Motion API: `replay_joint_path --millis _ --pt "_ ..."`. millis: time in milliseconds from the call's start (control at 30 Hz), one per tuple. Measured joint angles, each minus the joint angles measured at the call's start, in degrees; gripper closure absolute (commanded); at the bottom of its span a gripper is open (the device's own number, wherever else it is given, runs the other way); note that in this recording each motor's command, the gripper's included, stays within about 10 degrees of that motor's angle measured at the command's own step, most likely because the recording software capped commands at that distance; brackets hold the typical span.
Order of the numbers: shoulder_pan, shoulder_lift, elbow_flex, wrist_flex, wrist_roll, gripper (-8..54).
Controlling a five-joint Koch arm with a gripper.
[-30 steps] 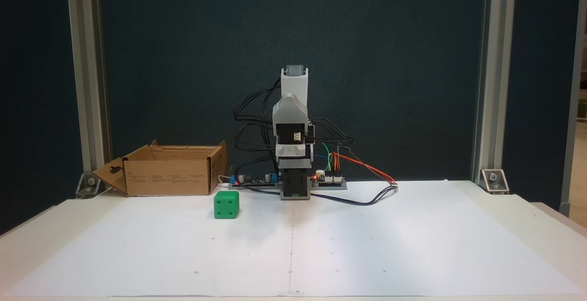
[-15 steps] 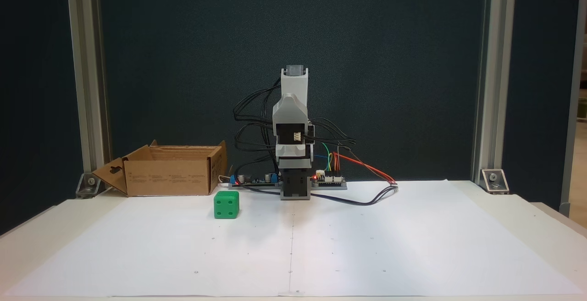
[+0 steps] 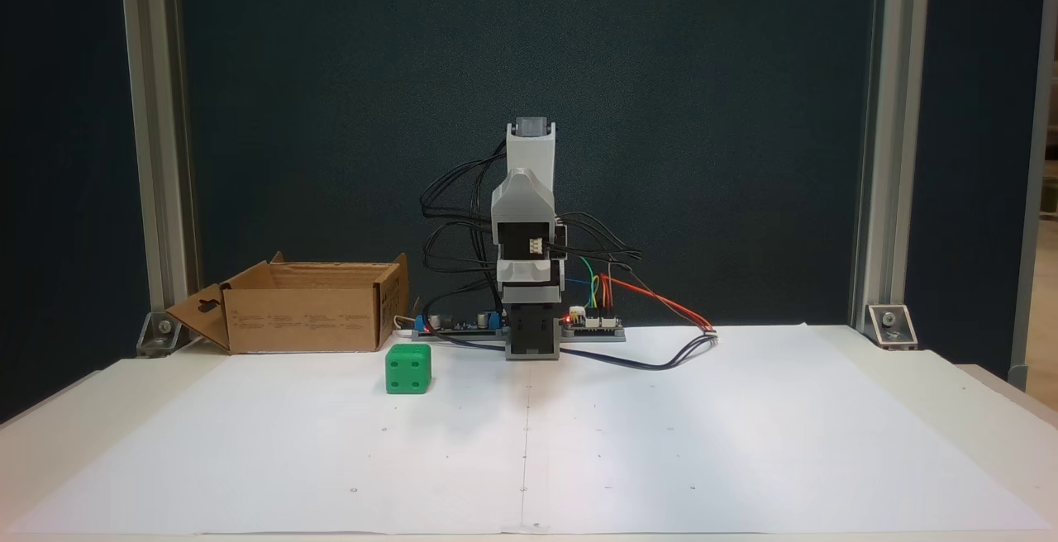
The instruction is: Grasp a green dice and put it in the bin.
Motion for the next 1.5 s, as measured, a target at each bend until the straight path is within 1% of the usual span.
replay_joint_path --millis 600,767,933,1067,1333,1433,1500 --pt "0.0 0.0 0.0 0.0 0.0 2.5" --pt "0.09 -0.09 0.0 3.78 0.0 2.5" --pt "0.09 0.0 -2.81 14.15 0.0 2.5" --pt "0.18 0.0 -5.98 27.6 0.0 2.5" --pt "1.32 0.0 -24.96 58.1 0.18 2.0" --pt "2.99 0.0 -35.86 69.17 0.79 2.0" --pt "4.31 -0.09 -42.8 76.73 3.34 1.9"
